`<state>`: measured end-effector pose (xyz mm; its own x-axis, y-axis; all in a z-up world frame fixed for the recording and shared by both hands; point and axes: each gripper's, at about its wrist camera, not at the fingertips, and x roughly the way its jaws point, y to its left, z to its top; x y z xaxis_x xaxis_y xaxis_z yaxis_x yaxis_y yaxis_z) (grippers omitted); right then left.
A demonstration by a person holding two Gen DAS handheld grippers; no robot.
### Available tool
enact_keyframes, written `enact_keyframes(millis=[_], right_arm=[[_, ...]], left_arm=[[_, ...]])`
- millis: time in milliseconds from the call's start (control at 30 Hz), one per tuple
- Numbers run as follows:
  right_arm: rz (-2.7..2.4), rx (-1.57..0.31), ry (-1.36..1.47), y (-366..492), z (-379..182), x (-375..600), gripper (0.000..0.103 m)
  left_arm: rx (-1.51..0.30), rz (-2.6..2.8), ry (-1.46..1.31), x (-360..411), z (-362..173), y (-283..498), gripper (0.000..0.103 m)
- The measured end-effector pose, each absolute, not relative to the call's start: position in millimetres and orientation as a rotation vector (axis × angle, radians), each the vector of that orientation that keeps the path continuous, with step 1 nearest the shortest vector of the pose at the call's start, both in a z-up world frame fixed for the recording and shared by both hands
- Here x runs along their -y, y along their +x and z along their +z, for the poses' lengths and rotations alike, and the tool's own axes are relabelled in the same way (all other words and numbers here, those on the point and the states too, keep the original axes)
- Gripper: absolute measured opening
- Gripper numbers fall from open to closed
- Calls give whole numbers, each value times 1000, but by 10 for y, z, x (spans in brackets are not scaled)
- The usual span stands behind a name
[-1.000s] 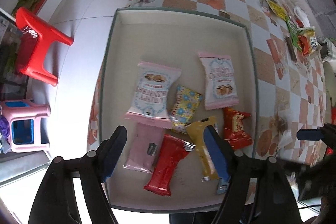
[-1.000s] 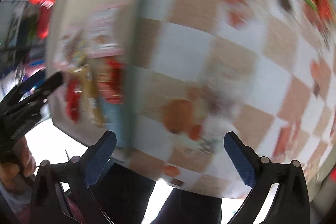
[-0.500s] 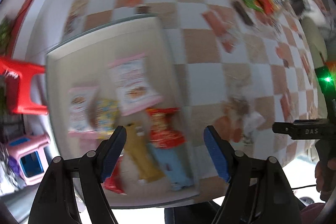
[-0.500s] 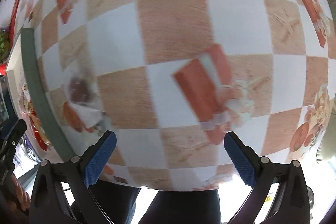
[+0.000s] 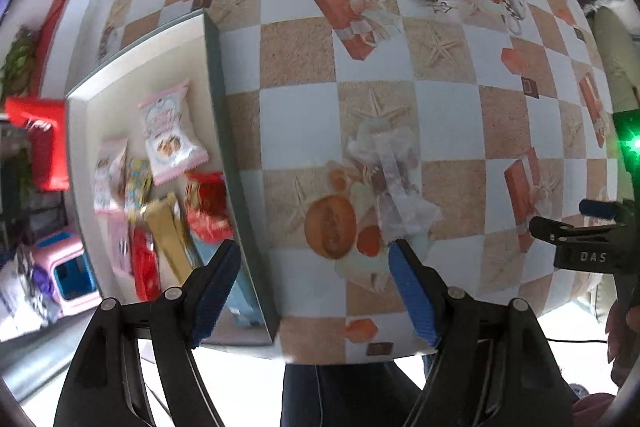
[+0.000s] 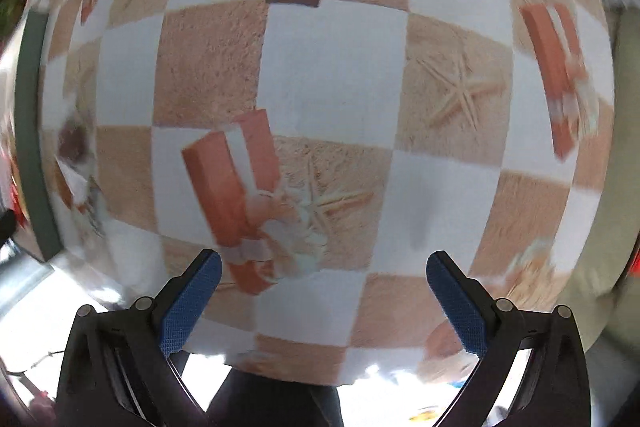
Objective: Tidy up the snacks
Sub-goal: 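Withdraw both tools from the tray back over the table, then move left tool to the clear wrapped packet while right tool nears the brown jerky stick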
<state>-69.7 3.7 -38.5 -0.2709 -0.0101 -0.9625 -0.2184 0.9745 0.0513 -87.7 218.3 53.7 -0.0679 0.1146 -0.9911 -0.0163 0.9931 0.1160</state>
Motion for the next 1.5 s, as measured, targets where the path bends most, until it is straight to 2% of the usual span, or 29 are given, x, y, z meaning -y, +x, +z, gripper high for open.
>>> enact_keyframes(millis=[267,533,900,1133,1233,1333,1500], right_arm=[[279,-1814,-353,-984,-525,-193,103],[261,-1820,-332,-989,-566,-141,103],[227,-1843,-305,-743,-471,-11,103],[-48,-1634,-4,-871,144,221,103],[-83,-1569,90,-1036,391,294,103],[-77,-1506,90,-1145,566,345,103],[-23,-1487,64,-1273,626,426,103]], left_arm=[[-1643,237,69,-2058,677,-1125,80],[-1549,244,66,-2049,918,-1128,80],[-1446,196,-25,-2448,1074,-1648,80],[-1417,23,21,-2732,931,-1813,80],[-1361,35,10,-2917,1145,-1918,80],[-1279,93,-41,-3122,1368,-2054,80],[-1254,249,-85,-3310,1408,-2247,80]])
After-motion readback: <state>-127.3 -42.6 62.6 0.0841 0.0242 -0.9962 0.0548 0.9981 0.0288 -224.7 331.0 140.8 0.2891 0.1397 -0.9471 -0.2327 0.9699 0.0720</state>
